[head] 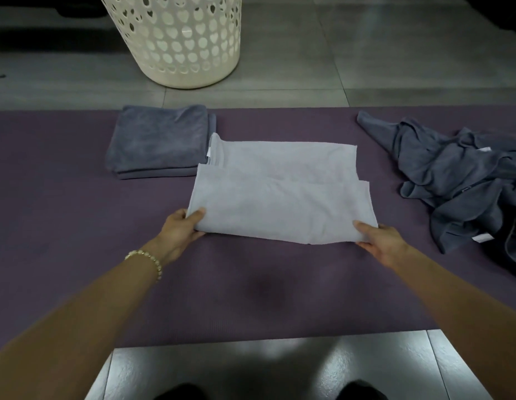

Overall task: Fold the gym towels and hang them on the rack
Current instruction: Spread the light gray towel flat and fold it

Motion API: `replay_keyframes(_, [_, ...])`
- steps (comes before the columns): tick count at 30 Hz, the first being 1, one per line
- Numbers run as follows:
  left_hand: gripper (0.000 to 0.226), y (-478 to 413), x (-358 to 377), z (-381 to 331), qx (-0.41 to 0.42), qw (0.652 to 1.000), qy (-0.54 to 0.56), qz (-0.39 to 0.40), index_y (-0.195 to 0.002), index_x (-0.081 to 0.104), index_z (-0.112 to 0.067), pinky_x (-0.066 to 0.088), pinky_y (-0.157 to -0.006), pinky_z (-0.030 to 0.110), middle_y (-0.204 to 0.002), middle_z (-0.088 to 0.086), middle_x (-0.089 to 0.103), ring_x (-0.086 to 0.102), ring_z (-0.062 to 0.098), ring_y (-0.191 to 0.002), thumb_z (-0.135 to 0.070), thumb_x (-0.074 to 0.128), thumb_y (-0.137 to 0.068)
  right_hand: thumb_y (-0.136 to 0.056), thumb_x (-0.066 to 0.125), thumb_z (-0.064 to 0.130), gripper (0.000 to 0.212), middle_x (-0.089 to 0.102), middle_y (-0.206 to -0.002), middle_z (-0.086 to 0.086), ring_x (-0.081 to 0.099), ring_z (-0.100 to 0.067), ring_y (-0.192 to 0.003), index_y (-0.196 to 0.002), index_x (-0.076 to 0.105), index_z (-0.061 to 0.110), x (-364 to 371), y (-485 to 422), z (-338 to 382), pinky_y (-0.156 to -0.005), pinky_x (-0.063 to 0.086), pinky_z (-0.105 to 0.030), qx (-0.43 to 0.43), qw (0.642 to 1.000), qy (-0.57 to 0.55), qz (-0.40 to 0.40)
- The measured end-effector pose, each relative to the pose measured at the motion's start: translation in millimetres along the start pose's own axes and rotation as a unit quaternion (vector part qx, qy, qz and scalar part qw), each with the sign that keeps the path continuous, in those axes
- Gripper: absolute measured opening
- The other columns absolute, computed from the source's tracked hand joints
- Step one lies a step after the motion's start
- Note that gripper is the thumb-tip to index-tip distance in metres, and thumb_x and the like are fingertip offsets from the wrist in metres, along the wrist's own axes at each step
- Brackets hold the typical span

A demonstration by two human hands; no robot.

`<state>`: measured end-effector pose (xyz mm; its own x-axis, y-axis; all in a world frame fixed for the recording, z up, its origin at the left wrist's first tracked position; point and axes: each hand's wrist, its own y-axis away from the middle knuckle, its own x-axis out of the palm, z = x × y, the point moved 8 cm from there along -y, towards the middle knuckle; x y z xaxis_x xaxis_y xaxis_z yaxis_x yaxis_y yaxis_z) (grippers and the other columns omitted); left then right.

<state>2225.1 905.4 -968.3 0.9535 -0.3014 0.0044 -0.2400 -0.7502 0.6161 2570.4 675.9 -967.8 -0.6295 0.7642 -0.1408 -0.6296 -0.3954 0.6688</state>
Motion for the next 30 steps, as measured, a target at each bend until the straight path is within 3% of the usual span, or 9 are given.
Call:
replay_keyframes(4, [0.026, 35.3, -34.0, 14.9, -0.020, 0.997, -0.029, 0.066, -0.119, 0.056, -0.004, 0.056, -0.073, 0.017, -0.116, 0.007, 0.065, 0.063, 0.014, -0.100, -0.016, 0.054, -0.095, -0.089, 0.062, 0.009, 0.031, 0.067, -0.102, -0.003, 0.063, -0.015, -0.090, -0.119, 0.057, 0.000, -19.9, 34.4, -26.3, -0.075, 0.048, -0.026, 0.026, 0.997, 0.023, 0.070])
replay_keyframes(7, [0.020, 62.6, -68.6, 50.9, -0.083, 0.986, -0.106, 0.096, -0.111, 0.062, -0.009, 0.057, -0.067, 0.018, -0.109, 0.005, 0.069, 0.065, 0.013, -0.093, -0.015, 0.058, -0.093, -0.087, 0.065, 0.008, 0.026, 0.071, -0.095, -0.001, 0.068, -0.014, -0.081, -0.112, 0.062, 0.006, -35.0, 64.0, -57.1, -0.067, 0.051, -0.023, 0.020, 0.982, 0.158, 0.097])
replay_keyframes(11, [0.021, 87.9, -79.2, 94.3, -0.152, 0.959, -0.206, 0.125, -0.109, 0.061, -0.010, 0.057, -0.065, 0.019, -0.110, 0.010, 0.067, 0.067, 0.018, -0.090, -0.018, 0.062, -0.091, -0.083, 0.069, 0.002, 0.024, 0.065, -0.106, -0.017, 0.061, -0.025, -0.085, -0.105, 0.059, -0.001, -40.4, 68.8, -71.9, -0.074, 0.050, -0.035, -0.037, 0.962, 0.269, 0.028])
replay_keyframes(14, [0.028, 75.3, -91.9, 92.4, -0.091, 0.941, -0.320, 0.066, -0.100, 0.064, -0.008, 0.056, -0.066, 0.021, -0.095, 0.007, 0.068, 0.066, 0.019, -0.081, -0.034, 0.063, -0.089, -0.079, 0.073, 0.005, 0.035, 0.060, -0.113, -0.024, 0.059, -0.037, -0.103, -0.107, 0.057, -0.009, -30.8, 65.0, -59.1, -0.083, 0.050, -0.049, -0.095, 0.938, 0.329, -0.046])
replay_keyframes(16, [0.039, 62.8, -95.3, 76.8, -0.014, 0.939, -0.343, 0.001, -0.109, 0.060, -0.008, 0.053, -0.080, 0.030, -0.105, 0.006, 0.066, 0.063, 0.021, -0.092, -0.040, 0.064, -0.087, -0.079, 0.074, 0.013, 0.053, 0.044, -0.129, -0.017, 0.044, -0.035, -0.120, -0.123, 0.048, 0.001, -14.0, 66.7, -42.0, -0.095, 0.042, -0.048, -0.150, 0.911, 0.378, -0.066])
replay_keyframes(20, [0.058, 48.7, -68.6, 57.9, 0.046, 0.956, -0.290, -0.001, -0.140, 0.036, -0.008, 0.041, -0.093, 0.026, -0.127, 0.000, 0.047, 0.049, 0.018, -0.119, -0.028, 0.062, -0.091, -0.082, 0.072, 0.022, 0.068, 0.029, -0.148, -0.006, 0.032, -0.027, -0.135, -0.140, 0.037, 0.013, 47.8, 66.8, -17.5, -0.107, 0.034, -0.041, -0.243, 0.861, 0.447, 0.023])
replay_keyframes(24, [0.066, 25.0, -68.6, 64.3, 0.022, 0.970, -0.241, 0.003, -0.138, 0.040, -0.012, 0.050, -0.092, 0.034, -0.132, 0.005, 0.056, 0.058, 0.018, -0.111, -0.038, 0.066, -0.084, -0.086, 0.069, 0.028, 0.070, 0.026, -0.153, -0.001, 0.028, -0.021, -0.140, -0.145, 0.032, 0.016, 107.5, 71.3, -17.1, -0.113, 0.025, -0.031, -0.261, 0.828, 0.483, 0.116])
replay_keyframes(27, [0.063, 20.5, -76.2, 62.4, 0.014, 0.973, -0.231, -0.017, -0.147, 0.029, -0.021, 0.044, -0.092, 0.031, -0.122, 0.010, 0.054, 0.053, 0.021, -0.108, -0.026, 0.061, -0.092, -0.089, 0.065, 0.029, 0.054, 0.042, -0.139, -0.002, 0.045, -0.019, -0.124, -0.137, 0.043, 0.016, 154.8, 85.6, -20.8, -0.101, 0.036, -0.025, -0.256, 0.854, 0.419, 0.172])
replay_keyframes(30, [0.050, 14.6, -75.6, 56.6, 0.040, 0.958, -0.285, 0.008, -0.144, 0.036, -0.031, 0.032, -0.109, 0.032, -0.128, 0.007, 0.046, 0.042, 0.020, -0.121, -0.032, 0.051, -0.097, -0.095, 0.056, 0.031, 0.027, 0.060, -0.112, -0.001, 0.056, -0.015, -0.100, -0.115, 0.059, 0.013, 204.2, 106.8, -41.7, -0.079, 0.044, -0.020, -0.180, 0.893, 0.333, 0.244])
